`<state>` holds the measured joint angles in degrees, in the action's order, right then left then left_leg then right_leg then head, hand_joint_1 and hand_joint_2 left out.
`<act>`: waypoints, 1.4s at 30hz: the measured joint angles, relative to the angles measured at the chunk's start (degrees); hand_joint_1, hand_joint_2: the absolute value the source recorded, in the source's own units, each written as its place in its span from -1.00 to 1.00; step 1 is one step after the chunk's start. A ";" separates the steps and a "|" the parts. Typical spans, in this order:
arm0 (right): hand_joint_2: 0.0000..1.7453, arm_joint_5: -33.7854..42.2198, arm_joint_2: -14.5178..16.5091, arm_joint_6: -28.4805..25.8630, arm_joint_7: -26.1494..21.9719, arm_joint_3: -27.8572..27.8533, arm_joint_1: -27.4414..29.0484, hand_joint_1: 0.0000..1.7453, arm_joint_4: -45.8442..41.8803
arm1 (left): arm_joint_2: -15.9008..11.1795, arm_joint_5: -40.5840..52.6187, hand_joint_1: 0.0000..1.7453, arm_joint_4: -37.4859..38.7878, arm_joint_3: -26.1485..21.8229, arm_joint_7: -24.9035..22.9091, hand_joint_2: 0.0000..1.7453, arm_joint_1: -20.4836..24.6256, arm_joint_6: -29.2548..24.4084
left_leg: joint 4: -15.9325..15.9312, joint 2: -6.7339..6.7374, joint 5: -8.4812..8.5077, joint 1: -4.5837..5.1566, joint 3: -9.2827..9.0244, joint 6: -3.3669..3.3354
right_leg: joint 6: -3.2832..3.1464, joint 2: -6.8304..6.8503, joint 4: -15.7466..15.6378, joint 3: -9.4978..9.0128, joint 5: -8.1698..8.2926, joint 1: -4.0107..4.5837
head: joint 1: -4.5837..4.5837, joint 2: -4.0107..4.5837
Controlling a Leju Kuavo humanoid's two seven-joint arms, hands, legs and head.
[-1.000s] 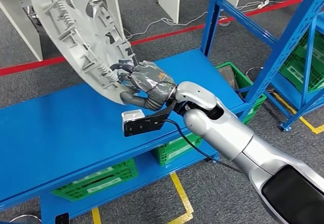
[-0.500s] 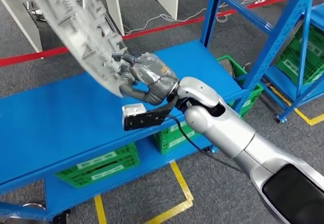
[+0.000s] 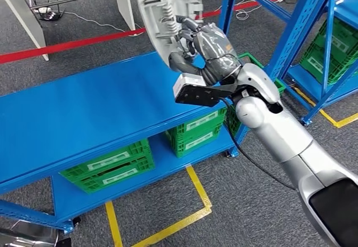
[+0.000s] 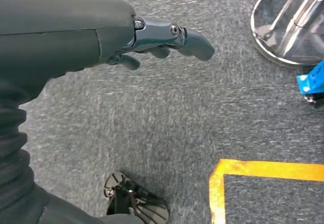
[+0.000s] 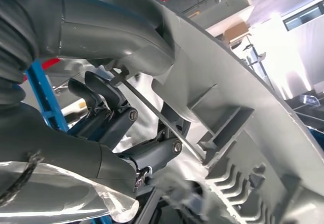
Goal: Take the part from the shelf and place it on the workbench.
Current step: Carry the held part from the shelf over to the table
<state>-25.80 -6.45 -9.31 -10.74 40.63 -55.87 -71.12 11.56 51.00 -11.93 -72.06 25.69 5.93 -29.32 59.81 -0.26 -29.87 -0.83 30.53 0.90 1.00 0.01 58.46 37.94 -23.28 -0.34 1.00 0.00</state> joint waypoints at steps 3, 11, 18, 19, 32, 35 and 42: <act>1.00 0.21 -0.97 -0.02 -0.09 -0.65 0.47 1.00 -0.26 | -0.02 0.18 -1.00 -0.01 0.01 0.38 1.00 -0.02 -0.02 | -0.52 0.09 0.67 0.07 0.53 -1.62 | 0.96 0.02 0.42 0.77 0.19 -0.22 | -0.04 0.00; 1.00 1.86 -3.23 1.03 -1.09 -1.92 1.86 1.00 -0.42 | -0.32 0.79 -1.00 -0.02 0.02 1.13 1.00 -0.21 0.81 | -0.57 0.28 3.34 0.41 3.51 -3.03 | 1.16 0.04 11.94 2.92 -6.70 -0.28 | -0.25 0.00; 1.00 2.05 -3.74 1.09 -2.10 -2.76 1.86 1.00 -0.31 | -0.57 0.81 -1.00 -0.03 0.08 1.47 1.00 -0.27 0.98 | -0.10 0.27 3.97 0.59 4.76 -1.24 | -0.54 0.10 -0.66 -4.59 -3.93 0.09 | -0.16 0.00; 1.00 2.01 -3.81 1.07 -2.14 -2.89 1.87 1.00 -0.29 | -0.67 0.77 -1.00 -0.04 0.07 1.50 1.00 -0.27 0.98 | 0.89 0.24 3.10 0.58 5.18 -0.95 | -0.79 0.16 -0.90 -4.59 -3.66 -0.07 | -0.10 0.00; 1.00 6.02 -3.93 0.52 -2.83 -6.29 3.82 1.00 -0.34 | -1.64 0.42 -1.00 -0.09 0.08 2.32 1.00 -0.25 1.09 | -0.12 0.11 3.15 0.49 3.72 -1.32 | 0.20 -0.08 -0.09 -2.79 -2.70 0.15 | -0.03 0.00; 1.00 6.50 -4.37 0.44 -3.03 -7.46 4.46 1.00 -0.44 | -1.62 0.57 -1.00 -0.09 0.14 2.34 1.00 -0.27 1.10 | -0.76 0.51 3.80 0.16 3.82 -2.42 | 1.01 -0.13 2.77 -1.02 -4.81 0.05 | -0.31 0.00; 1.00 6.79 -5.28 0.19 -3.03 -8.87 5.76 1.00 -0.53 | -1.67 0.75 -1.00 -0.11 0.23 2.44 1.00 -0.20 1.30 | -0.71 2.35 4.00 0.19 4.05 -2.84 | 1.50 0.79 9.37 1.48 -5.94 -0.24 | -0.57 0.00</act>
<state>-19.00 -11.73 -9.11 -13.77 31.76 -50.12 -71.65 9.89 51.75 -12.04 -71.82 28.14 5.73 -28.02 59.10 2.09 -25.86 -0.64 34.59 -1.94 2.50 0.80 67.84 39.41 -29.21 -0.57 0.43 0.00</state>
